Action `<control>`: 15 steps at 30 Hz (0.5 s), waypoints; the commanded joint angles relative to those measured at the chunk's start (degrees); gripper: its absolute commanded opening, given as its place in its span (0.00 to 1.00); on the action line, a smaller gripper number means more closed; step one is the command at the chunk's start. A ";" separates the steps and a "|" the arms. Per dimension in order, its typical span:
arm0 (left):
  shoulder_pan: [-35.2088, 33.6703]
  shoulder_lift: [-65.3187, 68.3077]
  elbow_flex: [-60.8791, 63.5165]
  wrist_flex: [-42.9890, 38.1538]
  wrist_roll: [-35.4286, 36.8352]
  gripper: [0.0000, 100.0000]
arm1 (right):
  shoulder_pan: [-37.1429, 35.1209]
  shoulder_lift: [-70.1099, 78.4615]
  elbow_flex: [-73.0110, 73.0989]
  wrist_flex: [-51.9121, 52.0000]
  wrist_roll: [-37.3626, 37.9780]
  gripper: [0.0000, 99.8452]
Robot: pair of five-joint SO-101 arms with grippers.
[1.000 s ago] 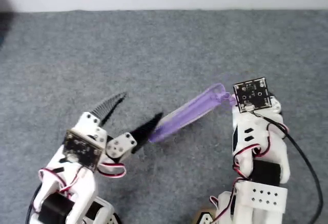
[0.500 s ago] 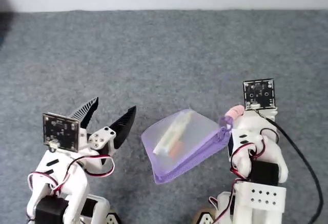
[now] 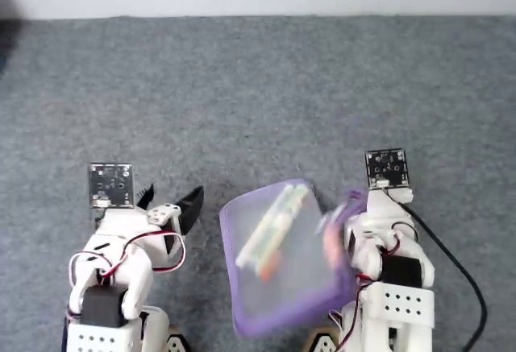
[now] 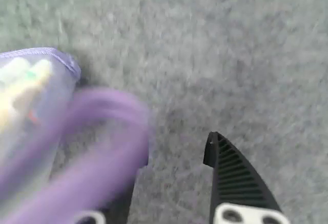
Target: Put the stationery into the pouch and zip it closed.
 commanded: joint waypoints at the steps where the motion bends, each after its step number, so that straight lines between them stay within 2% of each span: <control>1: -0.26 -0.62 2.42 -0.26 0.53 0.30 | 0.57 -1.36 2.11 -2.59 -0.62 0.17; 6: -0.26 -0.62 5.41 -1.05 0.53 0.30 | 0.31 -1.36 7.38 -7.96 -0.62 0.17; 15: -0.26 -0.62 14.20 -9.93 0.26 0.30 | 0.22 -1.36 13.63 -16.57 -0.62 0.17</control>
